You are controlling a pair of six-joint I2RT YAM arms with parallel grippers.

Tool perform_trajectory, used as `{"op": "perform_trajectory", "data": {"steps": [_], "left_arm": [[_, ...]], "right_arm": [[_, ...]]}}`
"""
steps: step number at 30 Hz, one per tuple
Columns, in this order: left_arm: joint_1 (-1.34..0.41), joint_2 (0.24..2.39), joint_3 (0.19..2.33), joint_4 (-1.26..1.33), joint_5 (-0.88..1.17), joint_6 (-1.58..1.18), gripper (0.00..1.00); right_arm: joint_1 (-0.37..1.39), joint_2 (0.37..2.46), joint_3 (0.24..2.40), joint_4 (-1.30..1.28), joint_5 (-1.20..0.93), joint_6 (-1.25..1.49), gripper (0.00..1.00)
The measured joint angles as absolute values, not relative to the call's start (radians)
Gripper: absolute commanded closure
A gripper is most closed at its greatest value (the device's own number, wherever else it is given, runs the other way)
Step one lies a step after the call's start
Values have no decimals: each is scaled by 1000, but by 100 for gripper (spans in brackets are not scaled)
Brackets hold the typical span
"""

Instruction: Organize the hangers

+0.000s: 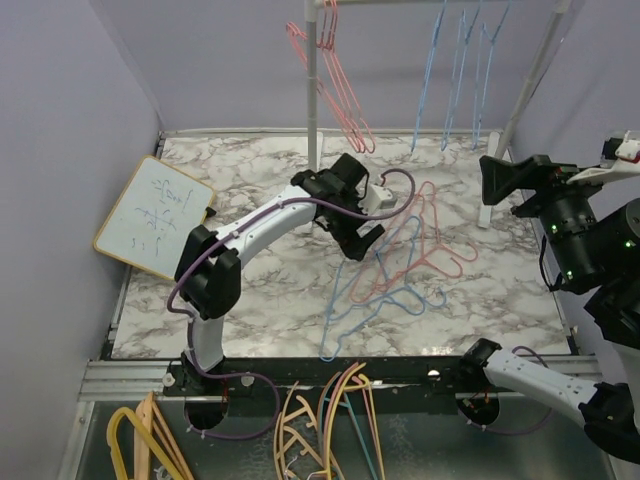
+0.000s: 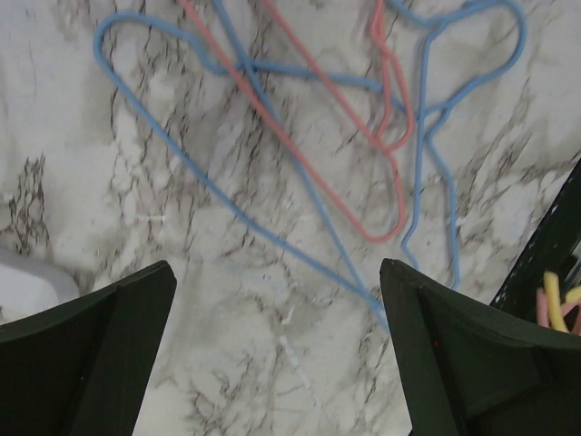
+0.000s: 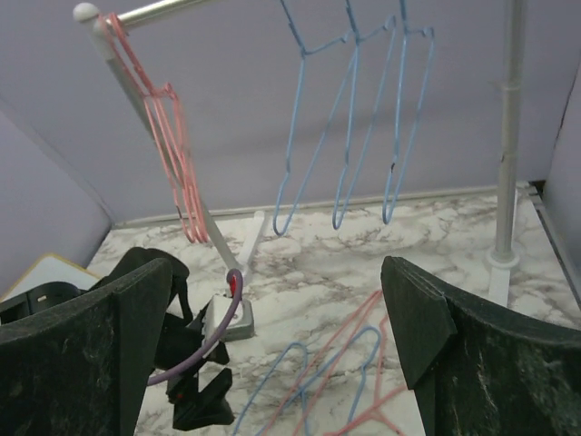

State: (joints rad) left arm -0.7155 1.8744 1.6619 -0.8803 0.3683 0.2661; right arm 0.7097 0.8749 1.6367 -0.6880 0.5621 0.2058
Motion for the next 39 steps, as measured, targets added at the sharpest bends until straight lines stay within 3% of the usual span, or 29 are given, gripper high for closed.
{"op": "perform_trajectory", "data": {"steps": [11, 19, 39], "left_arm": [[-862, 2085, 1958, -678, 281, -29, 1], [-901, 2246, 1973, -573, 204, -142, 13], [-901, 2378, 2002, -487, 134, -189, 25]], "right_arm": [[710, 824, 1551, -864, 632, 332, 1], [710, 769, 1593, -955, 637, 389, 0], [710, 661, 1533, -1097, 646, 498, 0]]}}
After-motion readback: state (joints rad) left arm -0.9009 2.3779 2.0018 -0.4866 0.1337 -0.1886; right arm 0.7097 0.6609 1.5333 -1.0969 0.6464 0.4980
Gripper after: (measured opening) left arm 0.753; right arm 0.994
